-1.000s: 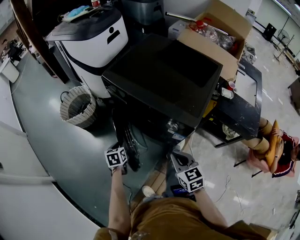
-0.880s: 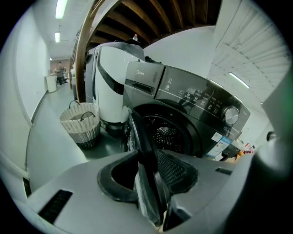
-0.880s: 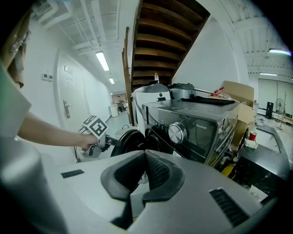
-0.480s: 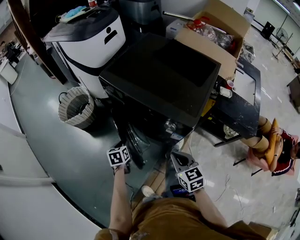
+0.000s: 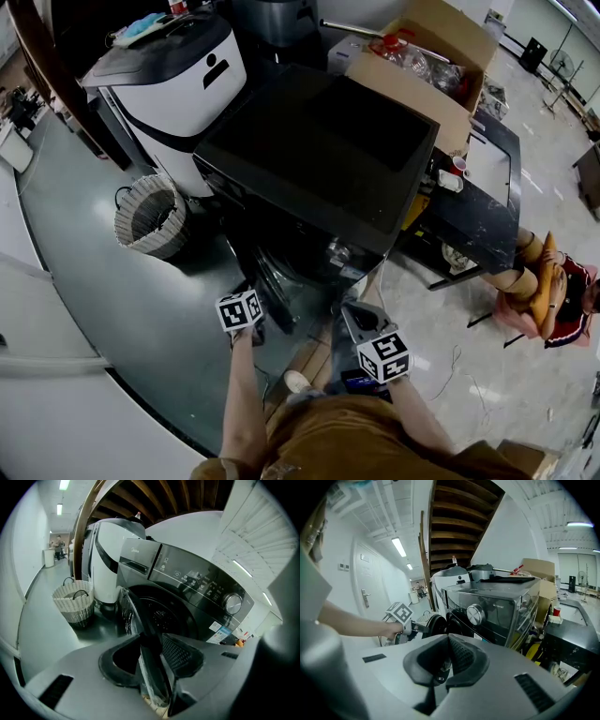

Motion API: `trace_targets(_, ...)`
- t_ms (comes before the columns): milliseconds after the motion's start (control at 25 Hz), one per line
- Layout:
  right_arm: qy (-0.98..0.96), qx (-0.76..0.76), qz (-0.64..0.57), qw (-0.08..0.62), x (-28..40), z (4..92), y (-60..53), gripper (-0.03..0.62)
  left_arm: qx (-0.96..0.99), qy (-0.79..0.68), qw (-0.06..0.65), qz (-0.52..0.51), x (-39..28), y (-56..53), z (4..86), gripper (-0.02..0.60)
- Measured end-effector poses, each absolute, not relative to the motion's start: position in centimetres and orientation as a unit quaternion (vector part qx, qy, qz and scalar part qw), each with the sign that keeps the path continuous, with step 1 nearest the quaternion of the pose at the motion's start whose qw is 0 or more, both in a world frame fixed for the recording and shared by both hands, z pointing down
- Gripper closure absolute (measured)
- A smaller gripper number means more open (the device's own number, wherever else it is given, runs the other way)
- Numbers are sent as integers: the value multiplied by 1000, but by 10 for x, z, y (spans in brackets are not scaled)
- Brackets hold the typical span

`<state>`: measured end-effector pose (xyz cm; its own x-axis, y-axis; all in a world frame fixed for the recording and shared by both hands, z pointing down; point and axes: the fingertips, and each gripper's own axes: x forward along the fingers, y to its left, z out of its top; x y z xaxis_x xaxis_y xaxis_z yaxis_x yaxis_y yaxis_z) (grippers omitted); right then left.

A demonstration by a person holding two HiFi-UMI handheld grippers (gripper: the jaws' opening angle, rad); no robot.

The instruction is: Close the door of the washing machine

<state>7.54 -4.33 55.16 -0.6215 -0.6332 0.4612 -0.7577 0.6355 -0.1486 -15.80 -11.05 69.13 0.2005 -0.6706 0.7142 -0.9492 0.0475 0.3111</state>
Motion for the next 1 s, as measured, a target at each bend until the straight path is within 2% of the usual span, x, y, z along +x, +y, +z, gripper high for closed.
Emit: trace_targets(1000, -871, 421, 189, 166, 97, 550, -57, 583, 683, -581, 422, 132, -117, -145, 692, 393)
